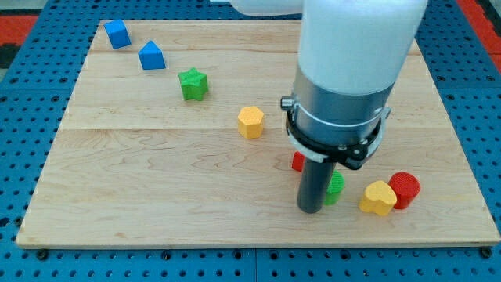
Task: Move your arm towards the bottom center
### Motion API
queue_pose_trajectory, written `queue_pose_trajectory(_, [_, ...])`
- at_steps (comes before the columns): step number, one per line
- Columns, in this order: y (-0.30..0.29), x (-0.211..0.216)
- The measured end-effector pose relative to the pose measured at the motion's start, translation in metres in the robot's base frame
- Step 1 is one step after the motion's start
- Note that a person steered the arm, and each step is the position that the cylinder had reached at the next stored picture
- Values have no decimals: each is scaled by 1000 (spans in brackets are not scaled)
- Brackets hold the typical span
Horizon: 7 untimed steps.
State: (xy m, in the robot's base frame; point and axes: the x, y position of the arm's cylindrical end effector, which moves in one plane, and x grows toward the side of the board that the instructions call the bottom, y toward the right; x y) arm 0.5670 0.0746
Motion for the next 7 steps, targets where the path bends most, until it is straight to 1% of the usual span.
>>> queue_pose_trajectory(1, [26, -21])
queue_pose_trajectory(2, [37, -8])
queue_pose_trajectory(3, [30, 49])
queue_pose_trajectory(4, [48, 38])
queue_pose_trajectory(5, [3, 28])
queue_pose_trajectory(7, [-37, -27])
